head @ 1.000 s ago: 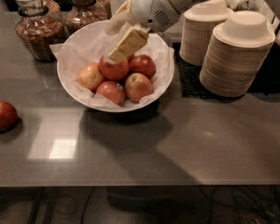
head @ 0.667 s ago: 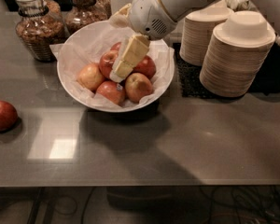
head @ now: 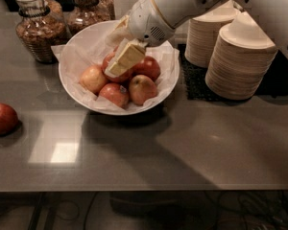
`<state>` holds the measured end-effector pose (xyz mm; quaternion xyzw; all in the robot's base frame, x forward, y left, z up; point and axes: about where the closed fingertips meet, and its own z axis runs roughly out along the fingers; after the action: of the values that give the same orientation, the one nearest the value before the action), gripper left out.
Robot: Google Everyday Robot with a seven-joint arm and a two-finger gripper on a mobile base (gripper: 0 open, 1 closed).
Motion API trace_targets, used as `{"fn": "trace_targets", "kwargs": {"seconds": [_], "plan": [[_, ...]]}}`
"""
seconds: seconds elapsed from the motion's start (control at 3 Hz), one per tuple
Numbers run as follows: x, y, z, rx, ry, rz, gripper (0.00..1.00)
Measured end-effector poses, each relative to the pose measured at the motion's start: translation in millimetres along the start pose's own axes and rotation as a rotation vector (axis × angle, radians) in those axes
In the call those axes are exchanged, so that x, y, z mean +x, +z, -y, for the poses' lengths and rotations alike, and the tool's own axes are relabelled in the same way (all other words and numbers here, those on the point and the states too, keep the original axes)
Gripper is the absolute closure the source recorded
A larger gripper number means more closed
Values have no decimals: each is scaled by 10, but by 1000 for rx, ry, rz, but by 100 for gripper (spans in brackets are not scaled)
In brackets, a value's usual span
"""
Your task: Pick apple from white bowl
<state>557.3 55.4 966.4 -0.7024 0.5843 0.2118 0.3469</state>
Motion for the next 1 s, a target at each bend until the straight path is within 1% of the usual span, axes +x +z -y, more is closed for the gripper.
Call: {"fn": "trace_targets", "kwargs": {"seconds": [0.33,0.67,1.0], "plan": [[55,52,21,0,0,-4,60],[118,57,76,13,-8,-13,42],[166,42,135,24,-17,-23,19]]}}
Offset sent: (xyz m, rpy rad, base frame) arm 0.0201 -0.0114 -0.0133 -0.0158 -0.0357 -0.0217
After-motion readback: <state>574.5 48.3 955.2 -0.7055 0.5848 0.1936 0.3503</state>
